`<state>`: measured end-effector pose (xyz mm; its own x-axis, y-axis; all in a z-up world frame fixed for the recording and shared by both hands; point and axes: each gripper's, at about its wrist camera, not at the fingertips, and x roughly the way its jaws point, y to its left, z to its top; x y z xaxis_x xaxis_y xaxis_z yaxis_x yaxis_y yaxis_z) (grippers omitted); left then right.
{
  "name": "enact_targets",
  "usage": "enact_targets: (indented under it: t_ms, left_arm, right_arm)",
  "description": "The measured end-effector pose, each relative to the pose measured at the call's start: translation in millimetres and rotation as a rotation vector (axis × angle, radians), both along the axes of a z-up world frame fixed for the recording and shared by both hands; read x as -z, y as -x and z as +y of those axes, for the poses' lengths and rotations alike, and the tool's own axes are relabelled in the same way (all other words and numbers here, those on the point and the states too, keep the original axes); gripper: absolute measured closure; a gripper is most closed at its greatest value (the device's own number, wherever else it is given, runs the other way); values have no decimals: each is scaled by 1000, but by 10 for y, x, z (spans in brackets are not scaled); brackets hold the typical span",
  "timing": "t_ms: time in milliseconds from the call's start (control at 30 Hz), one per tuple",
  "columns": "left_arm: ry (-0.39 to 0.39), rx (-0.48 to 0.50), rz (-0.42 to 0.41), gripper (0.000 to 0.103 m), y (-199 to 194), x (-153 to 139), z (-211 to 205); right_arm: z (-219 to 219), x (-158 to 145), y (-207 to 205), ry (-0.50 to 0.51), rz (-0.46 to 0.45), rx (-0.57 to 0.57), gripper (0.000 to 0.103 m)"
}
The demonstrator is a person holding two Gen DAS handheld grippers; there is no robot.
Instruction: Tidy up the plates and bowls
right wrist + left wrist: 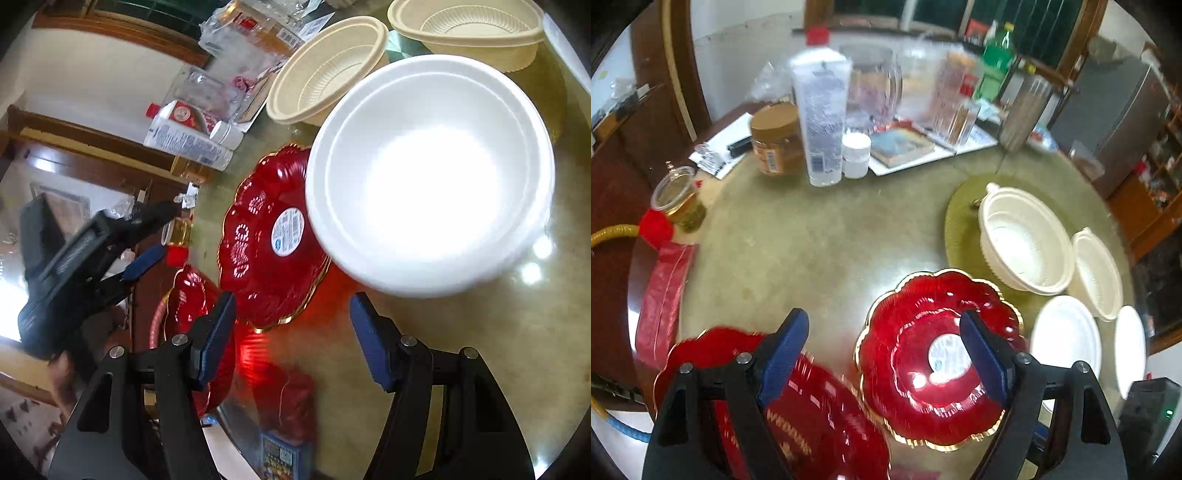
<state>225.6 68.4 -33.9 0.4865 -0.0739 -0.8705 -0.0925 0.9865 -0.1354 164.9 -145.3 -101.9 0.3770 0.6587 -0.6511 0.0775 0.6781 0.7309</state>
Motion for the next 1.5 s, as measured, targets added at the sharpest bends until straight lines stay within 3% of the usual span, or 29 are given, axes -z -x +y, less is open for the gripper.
enact_targets:
  t_ms: [133, 333, 400, 433, 467, 500, 533, 600, 867, 1100, 1500]
  left_arm:
    - [33, 3, 72, 19, -165, 182, -10]
    - [11, 24, 148, 22, -280, 447, -78]
    - [1, 36, 174, 41, -308, 513, -95]
    - [-4, 40, 191, 63, -320, 554, -95]
    - [-36, 35, 210, 68, -325, 595, -102]
    - [-48, 34, 197, 70, -320, 584, -105]
    - [-58, 34, 187, 71, -313, 573, -109]
    - [-64, 34, 176, 74, -296, 553, -113]
    - [-125, 31, 86, 78, -170, 331, -109]
    - [-189, 5, -42, 81, 34, 15, -91]
    - [-232, -59, -159, 83, 419, -202, 81]
  right_arm:
    - [-9, 27, -109, -5, 11, 11, 38]
    - [-21, 113, -208, -1, 28, 28, 38]
    - [1, 112, -249, 6, 18, 25, 39]
    - [15, 107, -258, 20, 12, 24, 43]
    - [25, 95, -264, 41, 4, 23, 51]
    - [40, 87, -270, 62, -6, 14, 75]
    - [63, 98, -293, 84, -1, 4, 86]
    - [69, 142, -314, 113, 10, 5, 90]
    - [80, 57, -271, 141, -46, 2, 90]
    - [157, -64, -180, 134, -101, -17, 90]
    - [361, -329, -20, 157, -204, -50, 90]
